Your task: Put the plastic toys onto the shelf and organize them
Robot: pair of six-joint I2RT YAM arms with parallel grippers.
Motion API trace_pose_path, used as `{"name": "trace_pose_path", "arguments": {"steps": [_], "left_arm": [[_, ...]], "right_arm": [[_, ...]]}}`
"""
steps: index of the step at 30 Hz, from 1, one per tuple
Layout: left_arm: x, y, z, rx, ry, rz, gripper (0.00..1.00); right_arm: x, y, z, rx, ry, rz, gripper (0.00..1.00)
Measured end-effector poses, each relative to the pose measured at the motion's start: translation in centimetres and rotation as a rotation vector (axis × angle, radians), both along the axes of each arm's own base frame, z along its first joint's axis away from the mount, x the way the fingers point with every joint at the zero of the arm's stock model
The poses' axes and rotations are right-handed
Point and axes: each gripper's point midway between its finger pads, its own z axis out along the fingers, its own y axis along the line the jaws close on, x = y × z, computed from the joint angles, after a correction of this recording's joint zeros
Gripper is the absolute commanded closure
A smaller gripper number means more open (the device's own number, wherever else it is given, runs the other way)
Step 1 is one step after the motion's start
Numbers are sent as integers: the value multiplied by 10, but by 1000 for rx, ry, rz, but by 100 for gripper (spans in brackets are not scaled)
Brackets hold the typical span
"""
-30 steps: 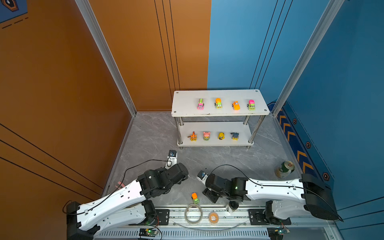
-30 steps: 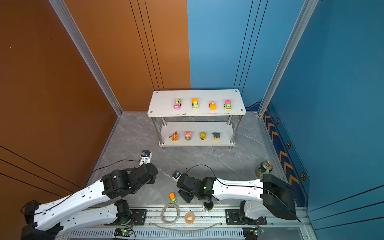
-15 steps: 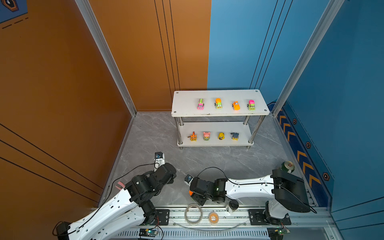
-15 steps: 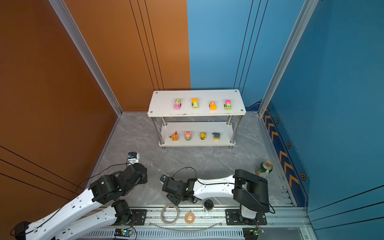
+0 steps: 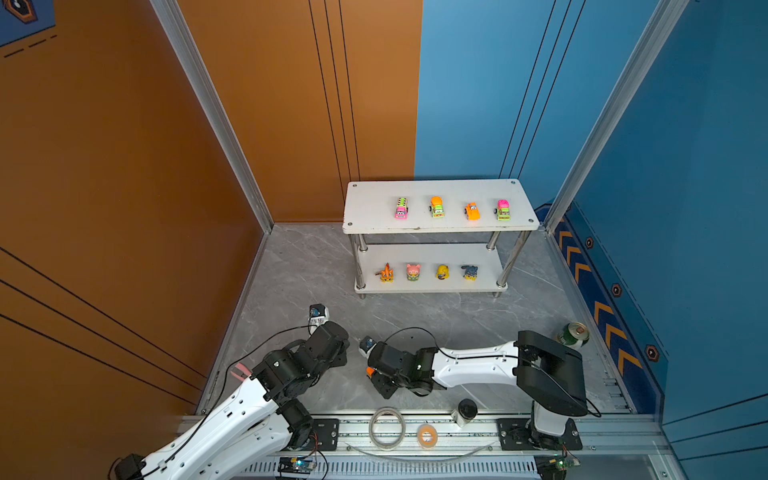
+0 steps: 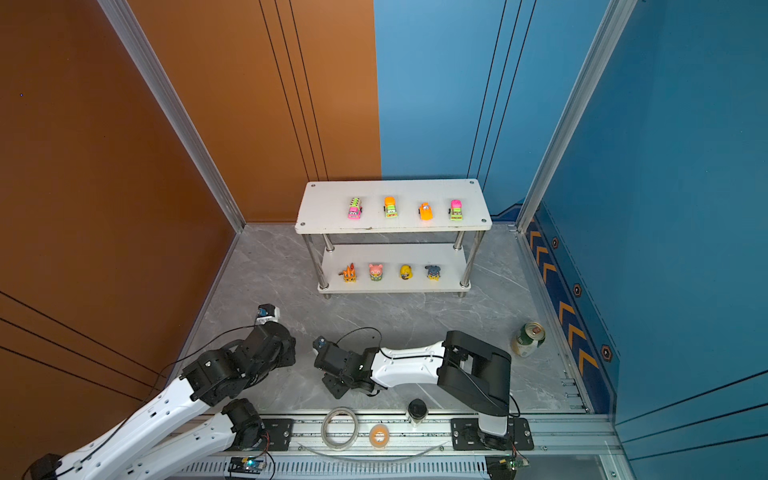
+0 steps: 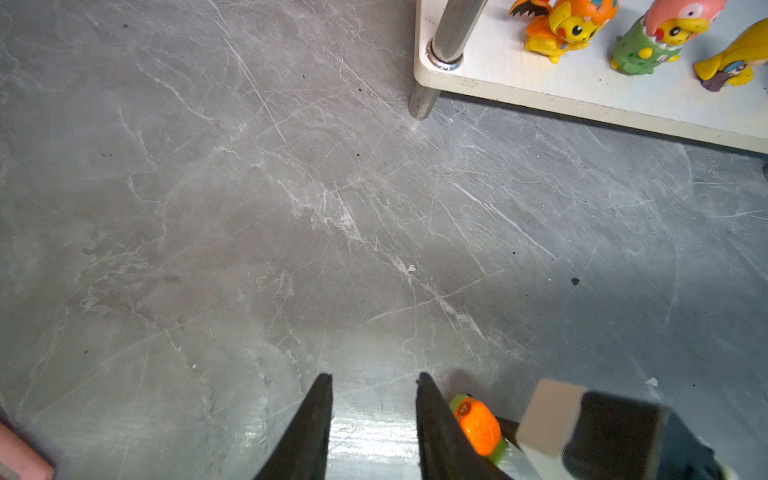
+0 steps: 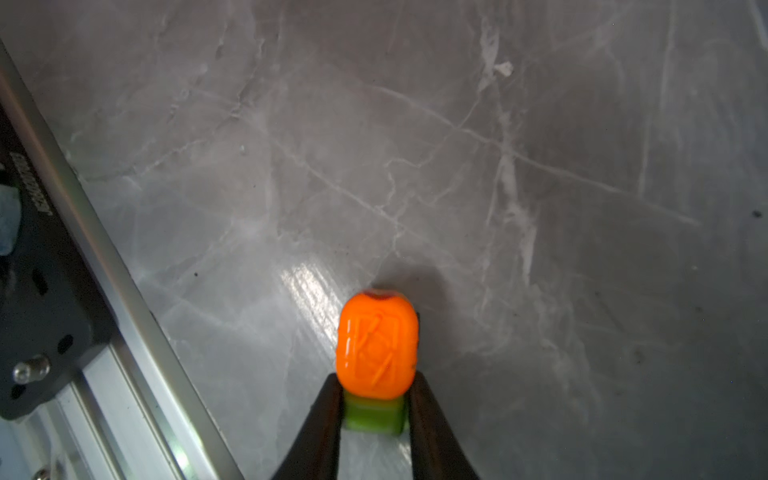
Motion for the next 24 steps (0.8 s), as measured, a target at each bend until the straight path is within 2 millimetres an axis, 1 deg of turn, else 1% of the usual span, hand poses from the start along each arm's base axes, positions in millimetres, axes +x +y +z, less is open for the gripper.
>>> {"name": "trace_pose_path", "arguments": {"steps": [4, 7, 11, 12, 16, 18, 21, 24], "left_arm": [[1, 2, -1, 0, 9, 0, 63], [2, 1, -2, -3, 12, -2, 63], [1, 0, -9, -2, 28, -9, 61], [1, 0, -10, 1, 32, -9, 60], [2, -3, -17, 1, 50, -17, 50], [2, -5, -19, 2, 61, -22, 49], [2, -7, -22, 6, 75, -23, 50], [1, -10, -27, 10, 90, -28, 50]], "right_arm": [[13, 6, -1, 52, 36, -44, 76], [19, 11, -1, 83, 50, -74, 76], [24, 16, 1, 105, 50, -101, 76], [25, 16, 1, 106, 50, -105, 75], [27, 18, 2, 116, 48, -119, 62], [28, 18, 3, 122, 42, -124, 60], [28, 12, 5, 125, 31, -133, 59], [28, -6, 18, 142, 15, -148, 58]]}}
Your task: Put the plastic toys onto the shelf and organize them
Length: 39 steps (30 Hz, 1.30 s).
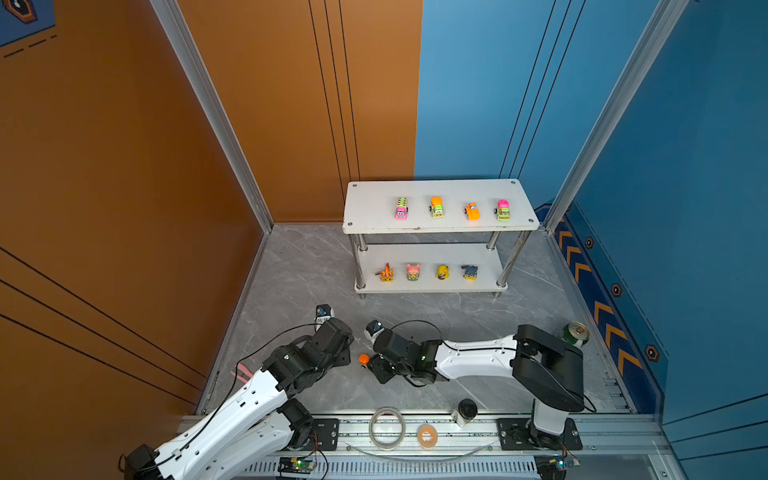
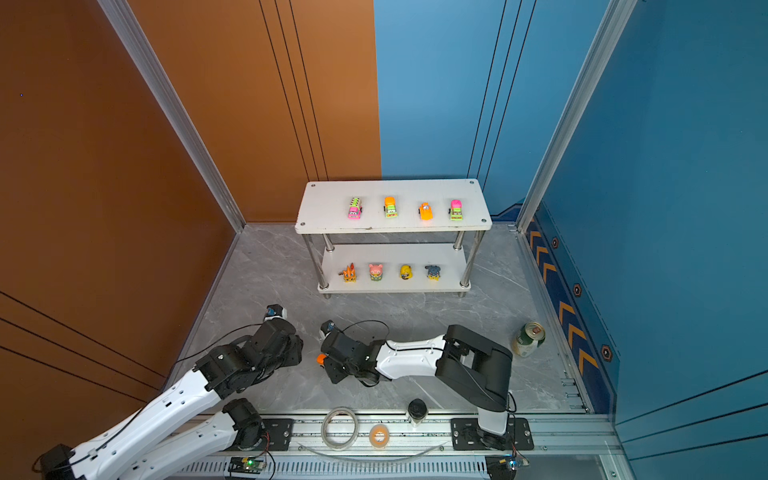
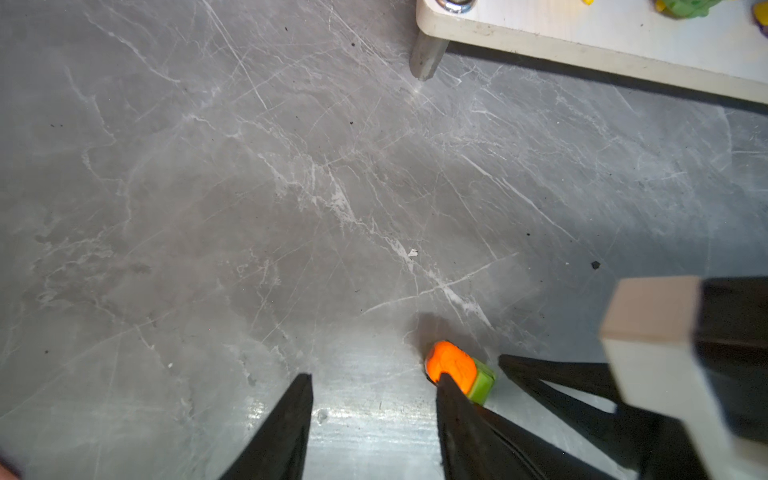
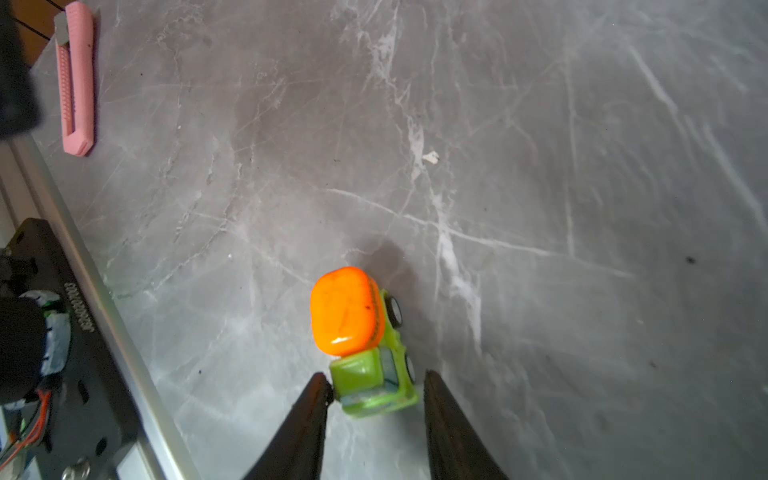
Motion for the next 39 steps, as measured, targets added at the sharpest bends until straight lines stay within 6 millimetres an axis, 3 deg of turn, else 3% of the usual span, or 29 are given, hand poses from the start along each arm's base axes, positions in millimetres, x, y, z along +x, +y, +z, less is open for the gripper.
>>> {"name": "trace_pose_path", "arguments": {"steps": [6, 9, 10, 13, 14, 16, 18, 23, 31, 39], "left_arm": [[-11, -22, -30, 54, 78, -66, 38], [-13, -39, -49, 86, 122, -94, 36], [-14, -45, -55, 97, 134, -100, 47], [-15, -62, -67, 122, 157, -126, 93], [-16, -69, -68, 125, 158, -138, 99], [-16, -81, -67, 121, 153, -160, 100], [-16, -92, -65, 103, 143, -173, 100], [-21, -104, -60, 63, 126, -179, 100], [-39, -118, -66, 42, 141, -187, 100], [-39, -118, -58, 6, 115, -151, 100]], "right_arm": [[23, -42, 64, 114, -97, -102, 55], [36, -67, 89, 152, -150, -167, 59], [40, -75, 95, 159, -163, -186, 63], [48, -98, 106, 163, -193, -236, 78], [50, -105, 107, 160, -198, -251, 84], [53, -116, 107, 149, -203, -272, 93], [55, -124, 104, 131, -198, -286, 99], [54, -125, 84, 84, -150, -265, 100], [33, -104, 7, -52, 22, -154, 100], [27, -70, -19, -40, 103, -72, 100]]}}
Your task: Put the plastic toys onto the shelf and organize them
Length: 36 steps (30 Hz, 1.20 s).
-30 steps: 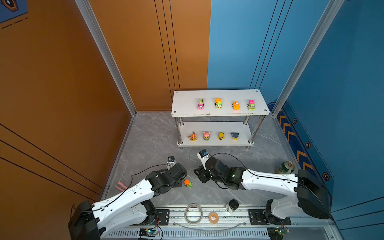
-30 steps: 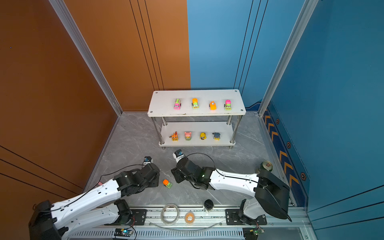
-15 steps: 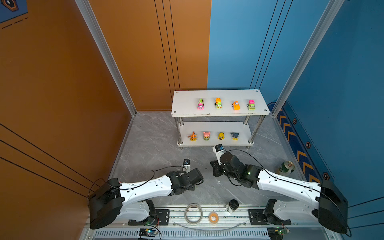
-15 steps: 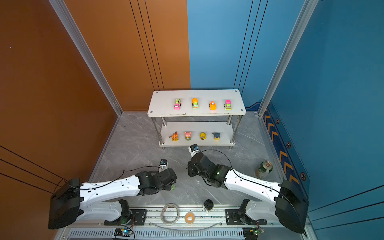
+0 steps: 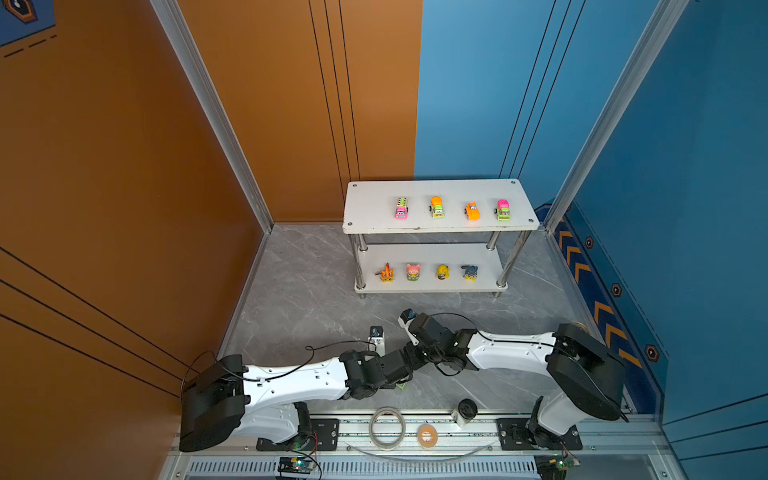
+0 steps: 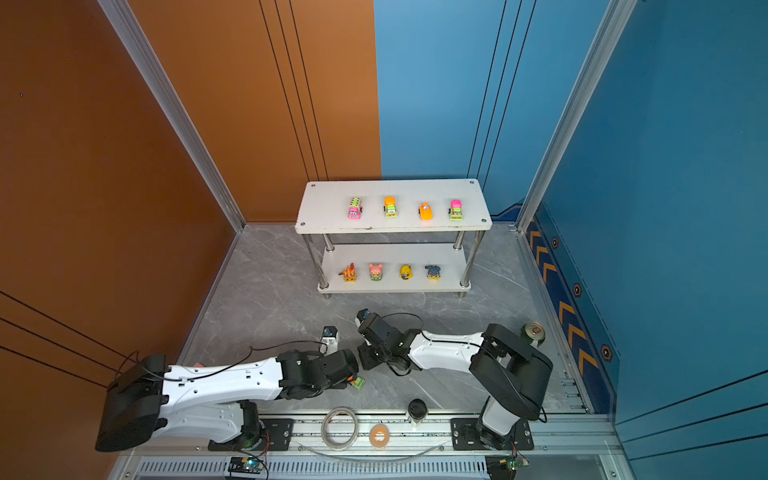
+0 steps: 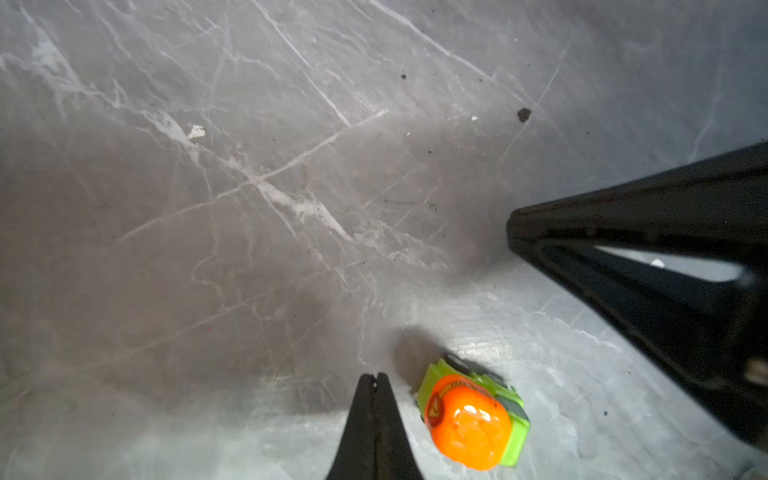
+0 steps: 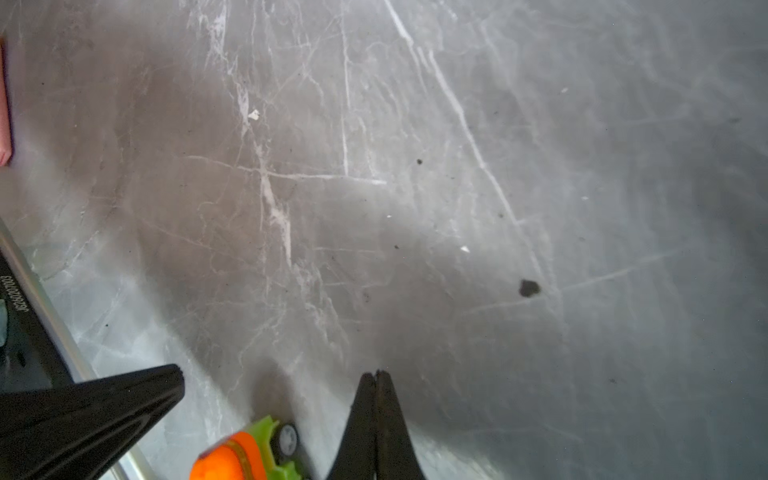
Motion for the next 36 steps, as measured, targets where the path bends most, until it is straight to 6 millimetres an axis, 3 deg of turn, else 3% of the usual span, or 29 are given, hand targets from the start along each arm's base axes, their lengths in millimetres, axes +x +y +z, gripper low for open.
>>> {"name": "trace_pose_path", "arguments": {"steps": [4, 13, 21, 26, 36], "left_arm": [[-2, -1, 2, -9, -3, -5, 100], [-15, -17, -19, 55, 68, -67, 100], [-23, -35, -20, -18, 105, -102, 100], [-24, -45, -36, -61, 145, -106, 100], [4, -51, -28, -101, 128, -99, 100]], "right_arm": [[0, 0, -4, -10, 1, -2, 100], [2, -18, -3, -68, -25, -55, 100], [-18, -25, -12, -120, -10, -33, 100], [-27, -28, -14, -137, -4, -22, 100], [-29, -57, 14, -152, -36, -53, 98]]}}
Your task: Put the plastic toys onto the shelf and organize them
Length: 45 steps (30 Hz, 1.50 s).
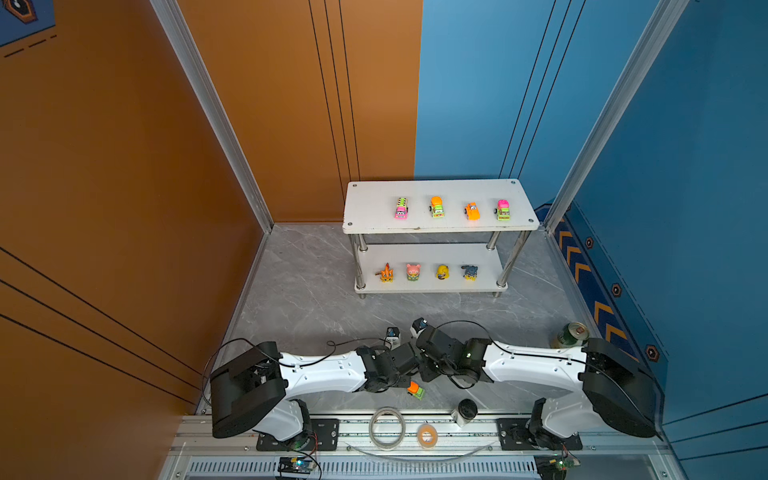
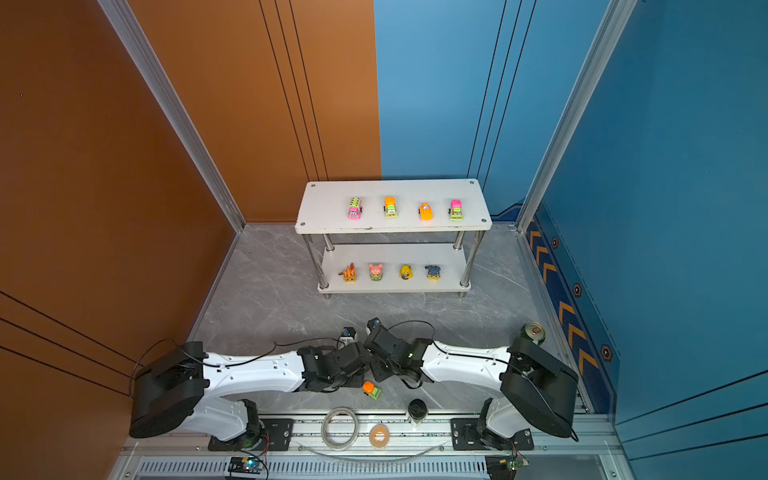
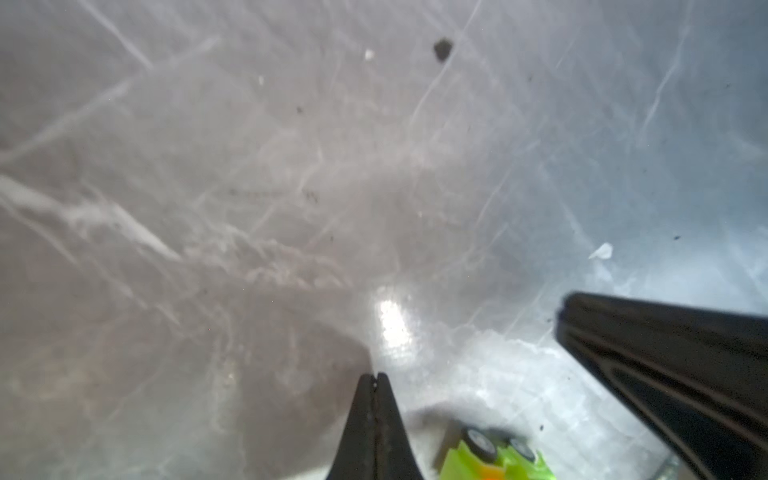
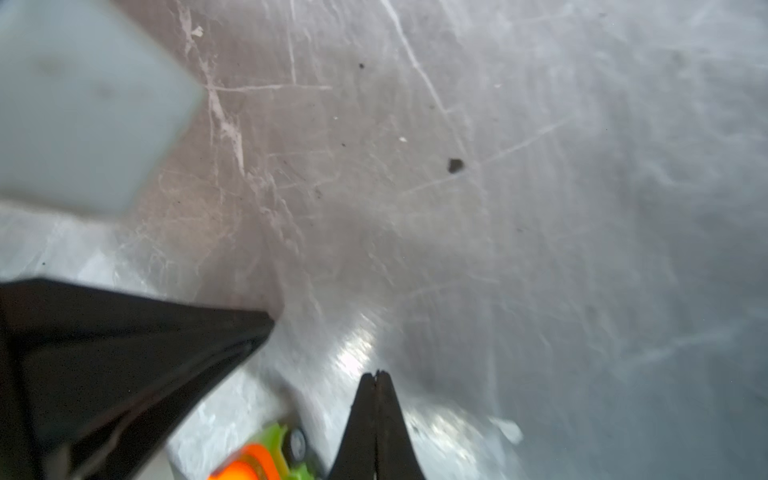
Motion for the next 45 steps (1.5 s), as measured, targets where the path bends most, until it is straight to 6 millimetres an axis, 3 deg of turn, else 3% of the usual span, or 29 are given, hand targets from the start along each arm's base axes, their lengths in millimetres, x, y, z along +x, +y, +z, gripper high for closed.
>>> {"name": "trace_pose_path", "arguments": {"steps": [2, 6, 9, 12, 19, 24, 30, 33, 40, 45], "left_arm": [[1, 1, 8, -7, -12, -7, 100], [8, 16, 30, -40, -46, 23, 100], [19, 41, 46, -70, -89, 99, 100], [27, 69, 59, -85, -130, 168, 100], [33, 114, 83, -111, -203, 272, 98], [31, 139, 78, -107, -211, 329, 98], [26, 148, 68, -81, -192, 340, 97], [26, 149, 66, -71, -188, 336, 97], [27, 149, 62, -42, -181, 317, 94], [27, 149, 61, -32, -181, 306, 90]], "right_arm": [[-7, -5, 4, -16, 4, 38, 88], [-35, -9, 8, -78, 11, 165, 55], [-55, -8, 9, -116, 20, 261, 45], [-66, -5, 10, -138, 17, 331, 42], [-71, 10, -5, -200, 32, 417, 45], [-70, 21, -17, -233, 50, 459, 63], [-60, 28, -21, -226, 63, 444, 80], [-42, 37, -15, -203, 56, 401, 83], [25, 73, 7, -103, 25, 191, 83], [57, 88, -7, -78, 37, 56, 83]]}}
